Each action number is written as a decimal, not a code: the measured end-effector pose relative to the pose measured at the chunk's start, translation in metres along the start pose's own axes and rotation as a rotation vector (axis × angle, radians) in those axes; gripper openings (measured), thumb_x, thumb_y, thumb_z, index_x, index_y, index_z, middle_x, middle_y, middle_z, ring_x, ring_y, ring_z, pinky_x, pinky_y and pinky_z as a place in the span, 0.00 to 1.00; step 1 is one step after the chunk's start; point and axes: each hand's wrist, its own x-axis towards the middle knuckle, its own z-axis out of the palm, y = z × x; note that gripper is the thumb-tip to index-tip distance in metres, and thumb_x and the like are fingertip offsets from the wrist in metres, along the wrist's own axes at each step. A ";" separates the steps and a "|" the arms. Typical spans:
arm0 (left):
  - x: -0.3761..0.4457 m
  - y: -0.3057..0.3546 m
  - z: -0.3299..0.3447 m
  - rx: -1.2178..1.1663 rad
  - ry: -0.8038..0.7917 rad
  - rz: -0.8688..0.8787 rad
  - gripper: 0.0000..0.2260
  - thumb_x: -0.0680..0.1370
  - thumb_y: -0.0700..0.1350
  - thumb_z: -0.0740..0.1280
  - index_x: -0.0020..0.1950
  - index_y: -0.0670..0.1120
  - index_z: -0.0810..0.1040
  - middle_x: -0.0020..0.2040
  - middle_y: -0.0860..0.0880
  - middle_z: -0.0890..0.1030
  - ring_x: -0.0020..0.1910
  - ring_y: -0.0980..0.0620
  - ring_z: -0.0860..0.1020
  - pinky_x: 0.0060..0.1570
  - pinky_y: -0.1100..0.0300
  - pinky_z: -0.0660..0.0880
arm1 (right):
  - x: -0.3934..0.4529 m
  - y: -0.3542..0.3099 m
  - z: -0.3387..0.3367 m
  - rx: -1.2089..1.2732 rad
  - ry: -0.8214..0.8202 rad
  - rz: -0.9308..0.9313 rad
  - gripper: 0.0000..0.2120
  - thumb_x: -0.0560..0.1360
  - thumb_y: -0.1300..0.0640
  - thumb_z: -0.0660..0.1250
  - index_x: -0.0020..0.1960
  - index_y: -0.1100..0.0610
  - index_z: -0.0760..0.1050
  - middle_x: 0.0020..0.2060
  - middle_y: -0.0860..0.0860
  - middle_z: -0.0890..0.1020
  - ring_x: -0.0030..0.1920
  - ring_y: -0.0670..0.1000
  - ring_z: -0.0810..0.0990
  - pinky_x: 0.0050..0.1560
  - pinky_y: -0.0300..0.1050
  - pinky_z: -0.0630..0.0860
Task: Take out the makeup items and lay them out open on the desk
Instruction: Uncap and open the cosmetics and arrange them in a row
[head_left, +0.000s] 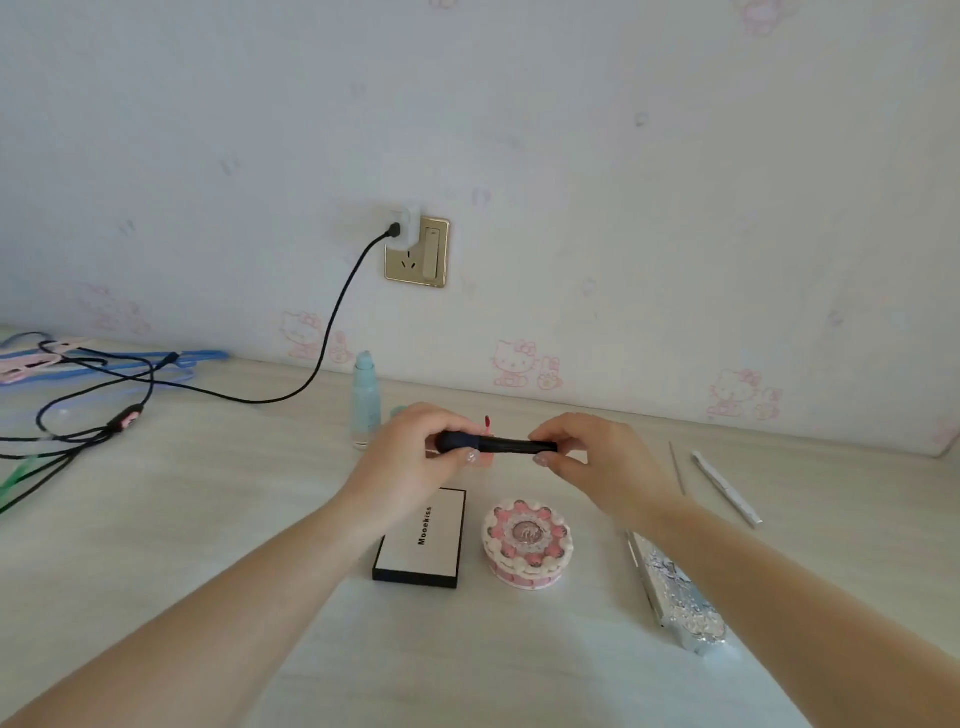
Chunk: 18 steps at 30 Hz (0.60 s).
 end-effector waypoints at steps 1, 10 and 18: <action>-0.005 -0.005 -0.013 0.005 0.013 0.003 0.13 0.70 0.38 0.73 0.46 0.57 0.81 0.47 0.54 0.81 0.48 0.60 0.78 0.51 0.69 0.72 | 0.001 -0.012 0.007 0.022 -0.030 -0.006 0.10 0.72 0.55 0.70 0.45 0.40 0.77 0.41 0.39 0.82 0.45 0.37 0.79 0.46 0.28 0.71; -0.040 -0.064 -0.098 0.117 0.134 -0.179 0.13 0.70 0.40 0.74 0.43 0.59 0.79 0.43 0.56 0.83 0.41 0.58 0.81 0.47 0.64 0.75 | 0.031 -0.084 0.089 -0.069 -0.151 0.020 0.06 0.72 0.49 0.68 0.49 0.45 0.79 0.40 0.38 0.79 0.40 0.37 0.75 0.46 0.39 0.70; -0.041 -0.113 -0.123 0.289 0.121 -0.235 0.08 0.71 0.42 0.72 0.49 0.50 0.83 0.46 0.51 0.80 0.41 0.53 0.76 0.42 0.69 0.68 | 0.063 -0.103 0.145 -0.215 -0.233 0.093 0.07 0.73 0.46 0.66 0.51 0.43 0.77 0.43 0.36 0.79 0.39 0.37 0.71 0.36 0.31 0.64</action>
